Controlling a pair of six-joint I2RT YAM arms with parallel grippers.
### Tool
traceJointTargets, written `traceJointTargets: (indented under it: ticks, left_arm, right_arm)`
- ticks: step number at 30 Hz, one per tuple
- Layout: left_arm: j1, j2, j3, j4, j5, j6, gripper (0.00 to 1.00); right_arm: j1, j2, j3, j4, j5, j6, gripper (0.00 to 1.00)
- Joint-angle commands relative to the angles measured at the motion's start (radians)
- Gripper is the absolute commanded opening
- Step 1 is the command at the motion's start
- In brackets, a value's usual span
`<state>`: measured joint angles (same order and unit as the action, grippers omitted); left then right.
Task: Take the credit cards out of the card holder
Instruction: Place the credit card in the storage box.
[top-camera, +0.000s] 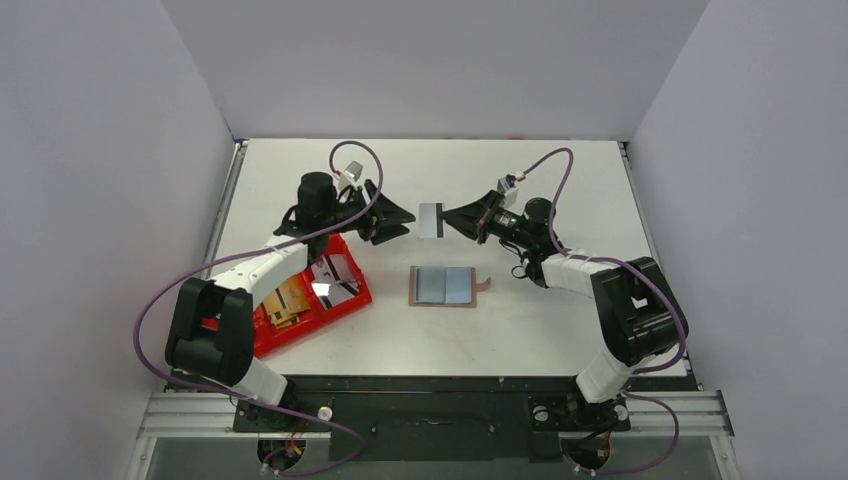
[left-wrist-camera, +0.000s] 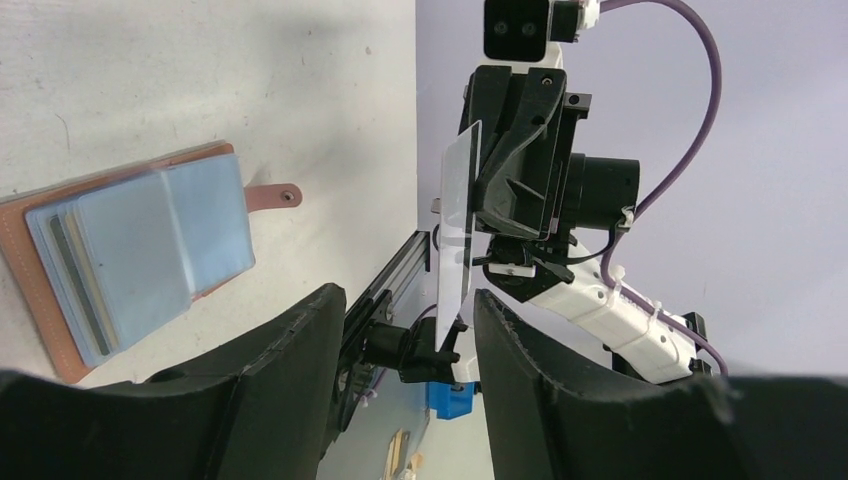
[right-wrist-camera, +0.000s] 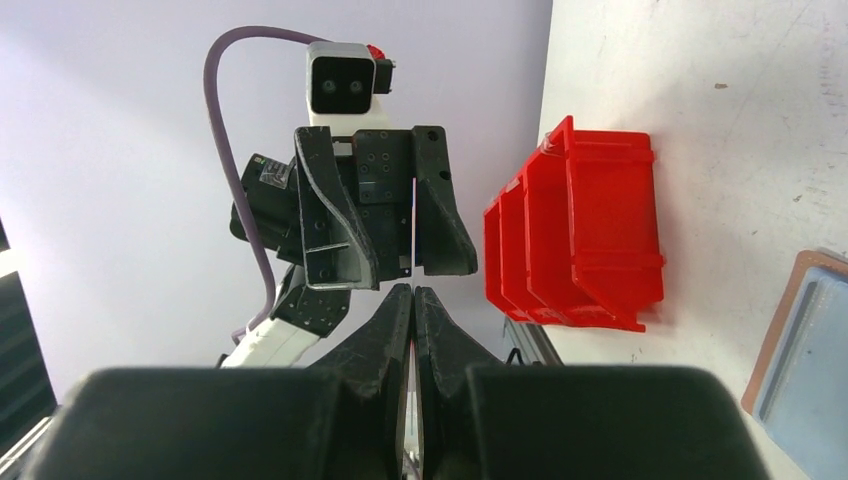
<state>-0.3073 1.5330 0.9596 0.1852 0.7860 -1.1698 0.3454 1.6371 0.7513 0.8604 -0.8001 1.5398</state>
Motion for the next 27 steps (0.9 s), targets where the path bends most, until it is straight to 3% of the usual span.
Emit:
traceJointTargets:
  ticks: [1, 7, 10, 12, 14, 15, 17, 18, 19, 20, 22, 26, 27]
  left_arm:
    - [-0.017, -0.004, 0.014, 0.09, 0.032, -0.017, 0.48]
    - [-0.05, 0.025, 0.033, 0.12, 0.04, -0.034, 0.47]
    - [-0.057, 0.035, 0.031, 0.138, 0.041, -0.049, 0.41]
    - [-0.059, 0.039, 0.031, 0.137, 0.039, -0.048, 0.33]
    - [-0.059, 0.043, 0.029, 0.132, 0.034, -0.048, 0.17]
    - [-0.059, 0.044, 0.028, 0.13, 0.032, -0.047, 0.05]
    - [-0.06, 0.041, 0.029, 0.114, 0.019, -0.036, 0.0]
    - [-0.062, 0.039, 0.031, 0.088, 0.014, -0.027, 0.0]
    - [-0.062, 0.031, 0.042, 0.063, -0.006, 0.006, 0.0]
    - [-0.062, 0.023, 0.05, -0.009, -0.022, 0.031, 0.0]
    - [-0.062, -0.005, 0.081, -0.169, -0.09, 0.125, 0.0]
    - [-0.052, -0.084, 0.124, -0.452, -0.292, 0.292, 0.0]
    - [-0.046, -0.116, 0.12, -0.483, -0.354, 0.321, 0.0]
  right_arm:
    - [0.023, 0.021, 0.009, 0.154, -0.002, 0.055, 0.0]
    - [0.047, 0.037, 0.02, 0.174, 0.002, 0.071, 0.0]
    - [0.053, 0.043, 0.022, 0.173, 0.002, 0.069, 0.0]
    - [0.054, 0.043, 0.022, 0.175, 0.001, 0.068, 0.0]
    - [0.055, 0.044, 0.02, 0.173, 0.0, 0.066, 0.0]
    - [0.055, 0.044, 0.02, 0.172, 0.001, 0.063, 0.0]
    - [0.056, 0.038, 0.019, 0.156, -0.002, 0.046, 0.03]
    - [0.055, 0.033, 0.019, 0.146, -0.002, 0.037, 0.19]
    - [0.055, 0.027, 0.02, 0.117, 0.0, 0.012, 0.29]
    - [0.055, 0.02, 0.021, 0.058, 0.003, -0.008, 0.48]
    - [0.055, -0.011, 0.042, -0.139, 0.021, -0.114, 0.66]
    - [0.057, -0.092, 0.133, -0.642, 0.136, -0.45, 0.75]
    - [0.057, -0.114, 0.16, -0.699, 0.18, -0.529, 0.75]
